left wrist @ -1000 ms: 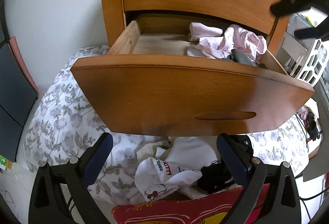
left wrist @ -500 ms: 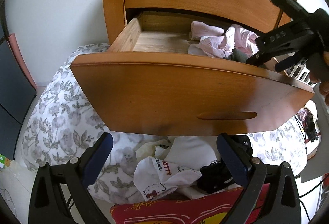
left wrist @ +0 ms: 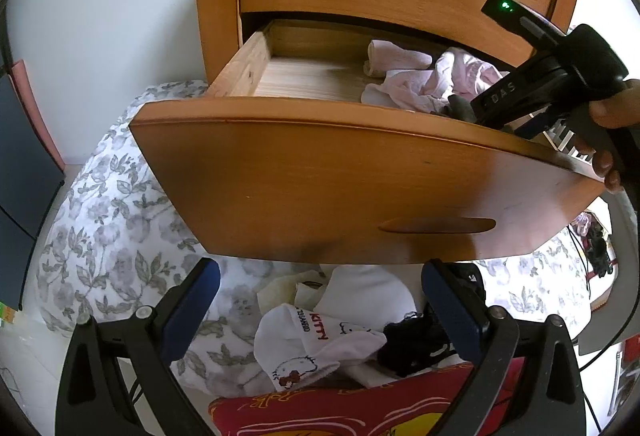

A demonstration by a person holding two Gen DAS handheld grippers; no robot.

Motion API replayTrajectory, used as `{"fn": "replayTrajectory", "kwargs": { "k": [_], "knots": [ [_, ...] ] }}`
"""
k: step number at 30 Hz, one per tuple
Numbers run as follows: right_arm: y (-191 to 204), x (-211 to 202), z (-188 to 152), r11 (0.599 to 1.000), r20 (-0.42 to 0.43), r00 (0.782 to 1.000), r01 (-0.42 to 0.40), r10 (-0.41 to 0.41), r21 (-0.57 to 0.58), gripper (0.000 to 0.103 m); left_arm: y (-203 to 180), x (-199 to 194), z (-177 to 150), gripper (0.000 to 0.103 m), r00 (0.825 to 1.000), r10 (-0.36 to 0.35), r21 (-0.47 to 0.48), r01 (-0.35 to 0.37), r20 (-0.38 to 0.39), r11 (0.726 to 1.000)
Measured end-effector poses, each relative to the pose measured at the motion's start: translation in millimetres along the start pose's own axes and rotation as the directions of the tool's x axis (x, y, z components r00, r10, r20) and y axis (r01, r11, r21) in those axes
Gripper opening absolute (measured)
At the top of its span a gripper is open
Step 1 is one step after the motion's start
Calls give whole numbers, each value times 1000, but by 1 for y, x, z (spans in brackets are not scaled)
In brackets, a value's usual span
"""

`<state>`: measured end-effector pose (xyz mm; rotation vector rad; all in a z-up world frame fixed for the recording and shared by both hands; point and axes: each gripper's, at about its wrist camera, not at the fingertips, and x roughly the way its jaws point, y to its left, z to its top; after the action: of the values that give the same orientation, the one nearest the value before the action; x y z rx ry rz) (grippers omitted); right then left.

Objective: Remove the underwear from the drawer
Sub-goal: 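Grasp the dark grey garment with the right gripper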

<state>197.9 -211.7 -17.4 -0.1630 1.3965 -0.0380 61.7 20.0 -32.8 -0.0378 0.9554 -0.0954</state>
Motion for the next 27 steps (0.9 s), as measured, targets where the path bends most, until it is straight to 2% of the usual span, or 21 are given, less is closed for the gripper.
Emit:
{"fn": "replayTrajectory", "kwargs": {
  "k": [4,6,13,14,18,21,23,27],
  "knots": [
    [3,10,6,999,-16,999,31,-31,-9,75,1,0,0,101,1000,-4,-1,4,0,1000],
    [4,14,8,1000,-26,999,26,-26,-12,67,1,1,0,101,1000,-4,0,4,-2,1000],
    [15,19,7,999,-37,998,43,-44,-18,56,1,1,0,101,1000,-7,-2,7,-6,1000],
    [14,20,6,999,-36,999,39,-40,-14,51,1,1,0,101,1000,-7,-1,7,-6,1000],
    [8,18,4,1000,-15,1000,22,-22,9,31,1,2,0,101,1000,-7,-1,7,-7,1000],
    [4,12,1,999,7,999,31,-31,12,22,1,2,0,101,1000,-7,-1,7,-7,1000],
    [-1,6,0,999,26,999,31,-31,19,17,1,2,0,101,1000,-7,-2,7,-7,1000],
    [-5,-7,-6,999,92,995,44,-45,13,14,0,2,-1,101,1000,-7,-4,7,-8,1000]
  ]
}}
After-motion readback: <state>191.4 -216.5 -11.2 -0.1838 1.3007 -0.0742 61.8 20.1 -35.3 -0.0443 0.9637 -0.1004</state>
